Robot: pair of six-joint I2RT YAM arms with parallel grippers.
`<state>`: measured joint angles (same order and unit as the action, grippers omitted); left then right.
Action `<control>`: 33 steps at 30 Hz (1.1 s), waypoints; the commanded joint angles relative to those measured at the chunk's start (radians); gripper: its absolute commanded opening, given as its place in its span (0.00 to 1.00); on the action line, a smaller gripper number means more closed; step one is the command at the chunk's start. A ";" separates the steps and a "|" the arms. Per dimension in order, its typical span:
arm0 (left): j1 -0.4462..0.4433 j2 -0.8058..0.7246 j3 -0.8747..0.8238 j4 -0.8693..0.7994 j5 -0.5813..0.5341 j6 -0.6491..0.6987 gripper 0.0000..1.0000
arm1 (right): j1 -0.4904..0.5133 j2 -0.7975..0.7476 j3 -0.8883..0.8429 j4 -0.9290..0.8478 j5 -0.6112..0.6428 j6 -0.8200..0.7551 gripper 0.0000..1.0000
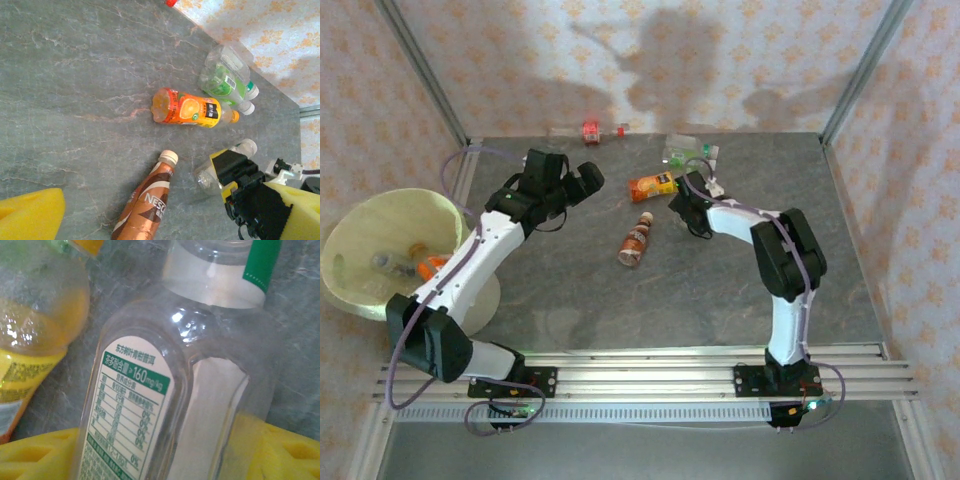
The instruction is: Put the plastic bottles in the bin
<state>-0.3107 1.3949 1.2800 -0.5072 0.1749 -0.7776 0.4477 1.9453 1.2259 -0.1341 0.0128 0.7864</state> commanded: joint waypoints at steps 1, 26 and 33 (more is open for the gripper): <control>-0.020 0.011 0.043 0.012 0.017 -0.004 1.00 | 0.002 -0.105 -0.094 0.150 -0.051 -0.137 0.68; -0.104 0.188 0.122 0.320 0.453 -0.008 1.00 | 0.071 -0.555 -0.281 0.405 -0.648 -0.536 0.59; -0.115 0.179 0.159 0.272 0.433 0.042 0.99 | 0.119 -0.594 -0.262 0.383 -0.745 -0.632 0.59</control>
<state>-0.4129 1.5852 1.3830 -0.2195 0.6044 -0.7738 0.5541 1.3888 0.9497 0.2253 -0.6533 0.2302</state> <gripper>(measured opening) 0.996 0.688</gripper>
